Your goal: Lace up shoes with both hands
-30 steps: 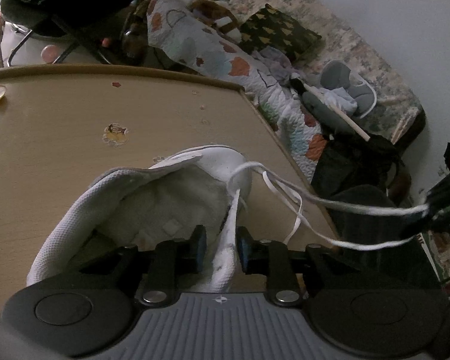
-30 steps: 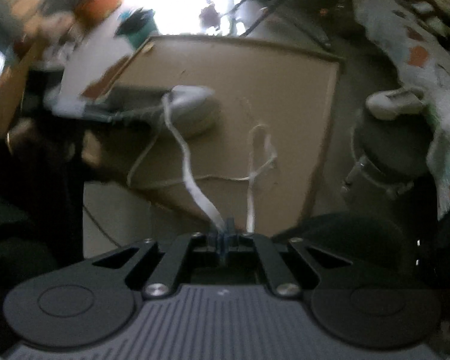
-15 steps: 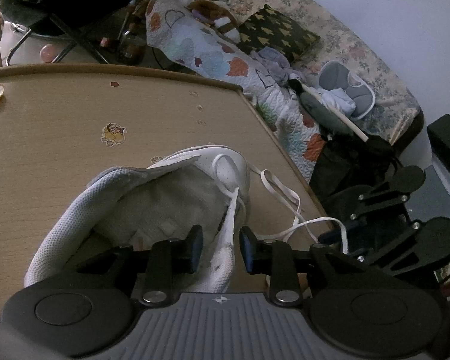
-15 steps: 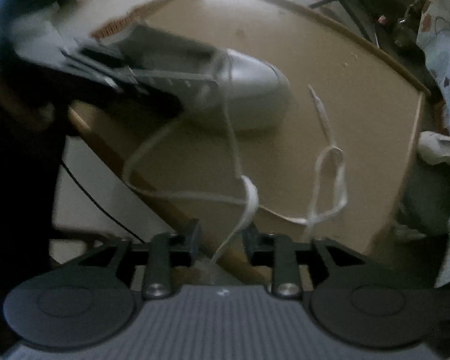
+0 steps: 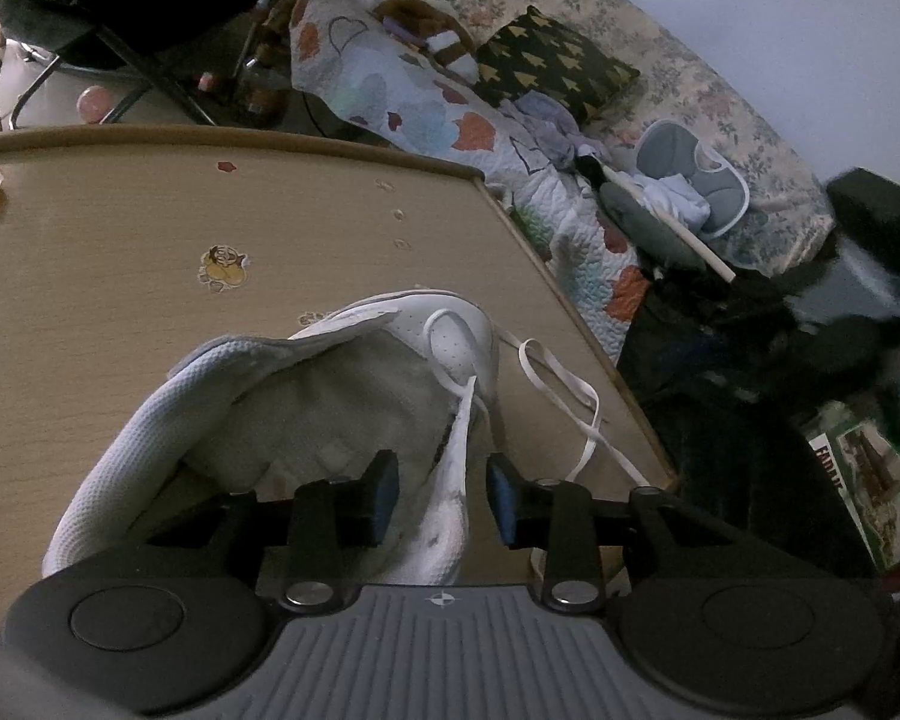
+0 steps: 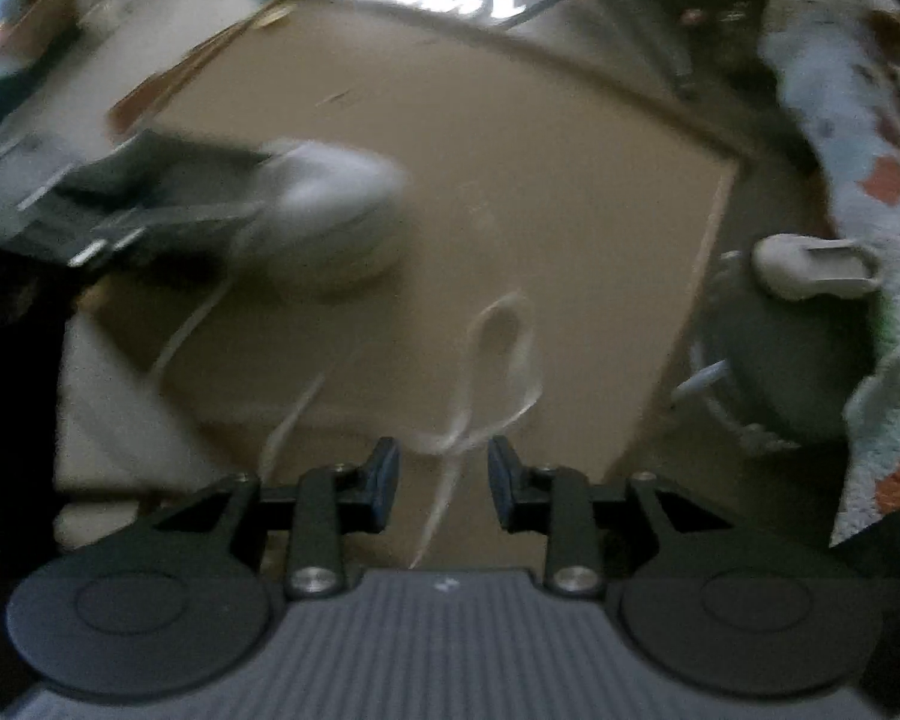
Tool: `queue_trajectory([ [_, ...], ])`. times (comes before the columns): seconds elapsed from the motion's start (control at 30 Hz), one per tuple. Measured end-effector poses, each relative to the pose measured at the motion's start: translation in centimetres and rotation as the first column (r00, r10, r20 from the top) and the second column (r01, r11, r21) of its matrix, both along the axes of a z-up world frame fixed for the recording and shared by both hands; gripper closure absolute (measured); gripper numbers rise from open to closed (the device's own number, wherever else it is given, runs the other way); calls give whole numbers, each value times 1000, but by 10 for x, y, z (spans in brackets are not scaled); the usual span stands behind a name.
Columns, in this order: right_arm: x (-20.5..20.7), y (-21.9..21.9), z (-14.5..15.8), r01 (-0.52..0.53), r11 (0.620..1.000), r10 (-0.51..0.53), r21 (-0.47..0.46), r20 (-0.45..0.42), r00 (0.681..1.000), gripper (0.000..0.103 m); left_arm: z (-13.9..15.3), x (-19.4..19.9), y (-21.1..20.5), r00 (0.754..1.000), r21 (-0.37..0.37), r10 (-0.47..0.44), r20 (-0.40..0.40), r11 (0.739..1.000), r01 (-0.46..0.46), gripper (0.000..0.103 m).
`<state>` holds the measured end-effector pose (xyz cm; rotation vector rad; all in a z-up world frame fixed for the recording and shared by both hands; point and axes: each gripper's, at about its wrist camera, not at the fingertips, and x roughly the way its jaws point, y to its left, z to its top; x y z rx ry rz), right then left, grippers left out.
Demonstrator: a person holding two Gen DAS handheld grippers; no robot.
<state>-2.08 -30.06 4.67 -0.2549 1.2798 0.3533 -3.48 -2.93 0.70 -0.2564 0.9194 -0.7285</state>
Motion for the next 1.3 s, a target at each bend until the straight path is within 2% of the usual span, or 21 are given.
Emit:
queue_trajectory([
  [0.17, 26, 7, -34, 18, 997, -15, -73, 39, 999, 83, -1, -1, 0, 1000, -2, 0, 2, 1000, 0, 66],
  [0.43, 43, 8, -53, 27, 994, -19, -103, 72, 997, 101, -2, 0, 0, 1000, -6, -3, -1, 1000, 3, 66],
  [0.67, 42, 18, -32, -39, 996, 51, -84, 144, 988, 103, -2, -1, 0, 1000, -10, -5, -4, 1000, 5, 64],
  [0.77, 35, 31, -10, -137, 985, 156, -101, 209, 965, 103, -2, -1, 1, 1000, -12, -7, -5, 1000, 6, 64],
  [0.83, 25, 44, 4, -256, 958, 282, -131, 253, 925, 103, -2, -1, 1, 1000, -14, -7, -5, 1000, 7, 63],
  [0.87, 17, 51, 6, -327, 932, 357, -156, 249, 900, 103, -2, -1, 1, 1000, -14, -8, -6, 1000, 8, 63],
  [1.0, -19, 77, 1, -585, 772, 628, -246, 157, 762, 103, -2, -1, 0, 1000, -15, -8, -6, 1000, 8, 63],
  [1.07, -34, 78, -14, -656, 713, 689, -248, 74, 721, 103, -2, -2, 0, 1000, -15, -9, -5, 1000, 9, 63],
  [1.17, -47, 69, -34, -691, 684, 709, -235, -11, 705, 103, -3, -2, 0, 1000, -15, -9, -4, 1000, 9, 63],
  [1.3, -50, 53, -39, -667, 713, 678, -219, -32, 735, 102, -5, -3, 4, 1000, -15, -12, -2, 1000, 12, 62],
])
